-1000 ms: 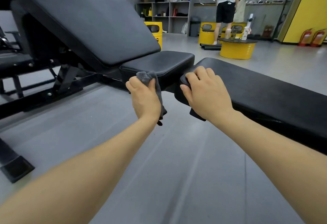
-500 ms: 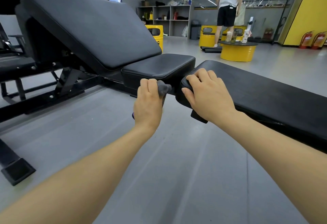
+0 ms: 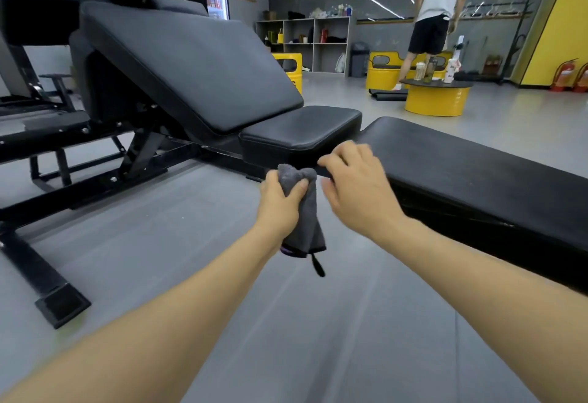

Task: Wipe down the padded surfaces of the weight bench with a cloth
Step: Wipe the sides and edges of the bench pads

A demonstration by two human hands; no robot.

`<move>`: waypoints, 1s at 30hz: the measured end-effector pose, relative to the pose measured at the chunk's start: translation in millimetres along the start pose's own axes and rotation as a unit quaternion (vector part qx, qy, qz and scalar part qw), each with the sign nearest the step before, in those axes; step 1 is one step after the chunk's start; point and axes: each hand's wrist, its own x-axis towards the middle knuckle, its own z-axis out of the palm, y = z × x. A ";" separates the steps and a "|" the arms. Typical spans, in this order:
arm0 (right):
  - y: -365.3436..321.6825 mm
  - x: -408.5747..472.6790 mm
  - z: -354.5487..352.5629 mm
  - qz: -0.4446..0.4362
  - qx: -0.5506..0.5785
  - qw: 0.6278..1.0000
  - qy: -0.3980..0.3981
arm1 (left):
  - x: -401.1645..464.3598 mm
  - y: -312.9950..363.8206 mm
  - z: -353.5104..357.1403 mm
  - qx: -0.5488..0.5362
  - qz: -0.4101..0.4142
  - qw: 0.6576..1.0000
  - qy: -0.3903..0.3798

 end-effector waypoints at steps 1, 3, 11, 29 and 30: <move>-13.6 -0.5 3.4 -0.003 0.050 0.999 -0.016 | -4.3 4.5 -5.2 -0.077 -0.045 0.996 -0.020; -40.4 0.7 10.8 0.039 0.191 0.976 -0.099 | -4.9 12.4 -15.5 -0.224 -0.119 0.964 -0.075; -67.5 27.7 15.1 0.062 0.173 0.969 -0.162 | 6.3 25.8 -62.7 -0.416 -0.235 0.860 -0.178; -67.9 67.6 68.5 -0.145 -0.217 0.965 -0.016 | 68.9 -39.2 -104.9 0.002 0.019 1.000 0.000; -62.3 60.8 65.0 -0.144 -0.222 0.964 -0.003 | 68.0 -39.1 -101.4 0.014 0.042 0.999 0.002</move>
